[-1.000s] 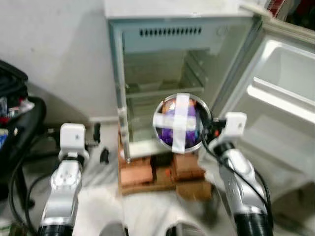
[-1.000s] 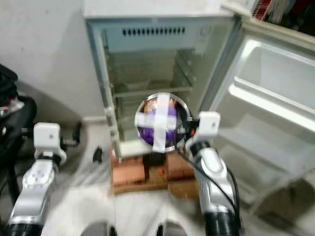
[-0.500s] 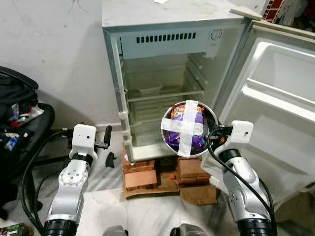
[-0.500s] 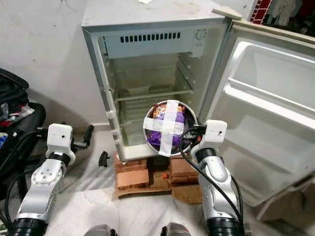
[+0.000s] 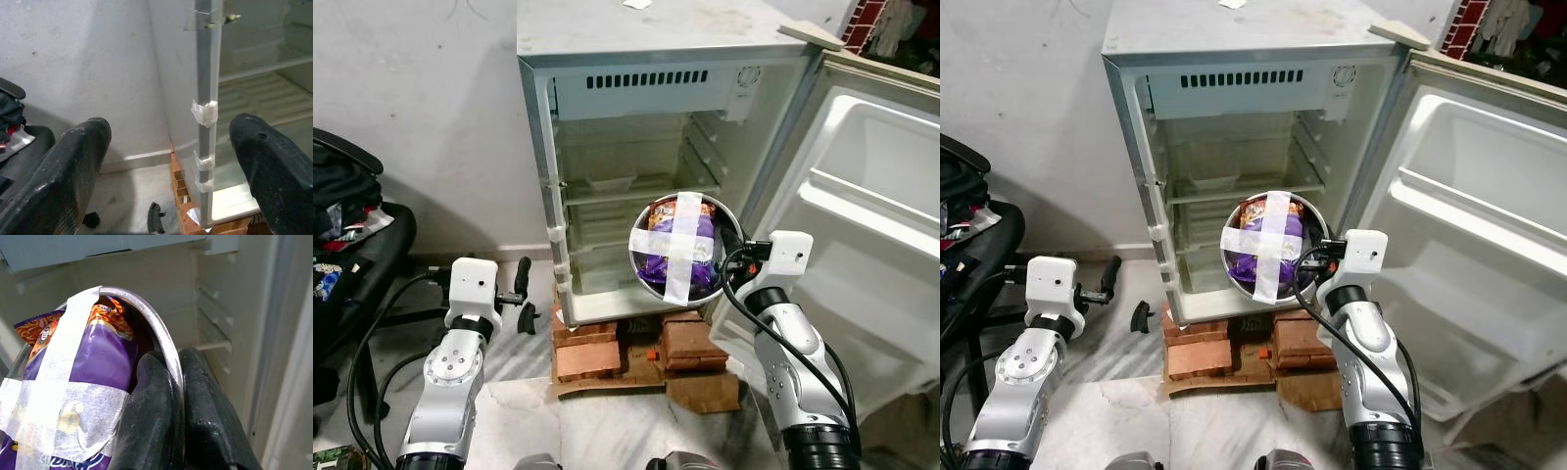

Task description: Restocking fridge

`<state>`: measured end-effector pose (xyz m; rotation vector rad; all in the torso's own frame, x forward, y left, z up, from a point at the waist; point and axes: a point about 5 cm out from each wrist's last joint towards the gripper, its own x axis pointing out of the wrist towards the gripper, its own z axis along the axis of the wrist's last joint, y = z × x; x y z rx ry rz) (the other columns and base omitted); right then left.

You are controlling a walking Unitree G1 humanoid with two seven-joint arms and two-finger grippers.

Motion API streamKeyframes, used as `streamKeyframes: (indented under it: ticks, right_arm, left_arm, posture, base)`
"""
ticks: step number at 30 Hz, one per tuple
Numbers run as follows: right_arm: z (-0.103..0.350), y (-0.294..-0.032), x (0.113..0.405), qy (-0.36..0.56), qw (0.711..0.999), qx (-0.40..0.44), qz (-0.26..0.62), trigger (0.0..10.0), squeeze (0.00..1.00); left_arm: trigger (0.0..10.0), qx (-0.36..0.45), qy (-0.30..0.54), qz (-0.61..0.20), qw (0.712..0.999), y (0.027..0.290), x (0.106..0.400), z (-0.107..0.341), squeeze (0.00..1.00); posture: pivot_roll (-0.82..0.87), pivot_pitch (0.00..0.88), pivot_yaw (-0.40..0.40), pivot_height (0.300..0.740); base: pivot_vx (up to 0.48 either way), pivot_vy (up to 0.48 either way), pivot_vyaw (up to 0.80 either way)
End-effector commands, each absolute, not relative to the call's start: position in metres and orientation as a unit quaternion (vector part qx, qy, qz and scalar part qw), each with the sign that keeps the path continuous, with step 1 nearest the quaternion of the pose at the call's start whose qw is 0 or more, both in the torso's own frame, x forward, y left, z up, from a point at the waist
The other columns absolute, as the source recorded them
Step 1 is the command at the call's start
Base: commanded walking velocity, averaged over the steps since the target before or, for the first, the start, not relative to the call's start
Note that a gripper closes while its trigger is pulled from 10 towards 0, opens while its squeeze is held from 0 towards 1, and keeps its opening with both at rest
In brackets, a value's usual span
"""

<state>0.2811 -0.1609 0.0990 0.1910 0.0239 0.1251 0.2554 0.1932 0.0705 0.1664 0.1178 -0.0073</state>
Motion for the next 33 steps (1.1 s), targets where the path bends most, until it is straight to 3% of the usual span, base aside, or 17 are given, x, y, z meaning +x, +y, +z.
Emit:
streamKeyframes:
  ticks: [1,33]
  right_arm:
    - [0.107,-0.159,0.286,-0.003,0.994,0.083,0.073,10.0,0.0]
    - [0.109,-0.159,0.291,-0.006,0.995,0.072,0.072,10.0,0.0]
  left_arm:
    - [10.0,0.06,0.058,0.01,0.996,0.197,0.253,0.072,0.0]
    - [10.0,0.047,0.074,0.015,0.996,0.2,0.241,0.069,0.0]
  posture:
    - [0.03,0.027,-0.065,0.74]
    - [0.04,0.035,-0.076,0.74]
  base:
    - [0.285,0.0,0.0]
    - [0.291,0.0,0.0]
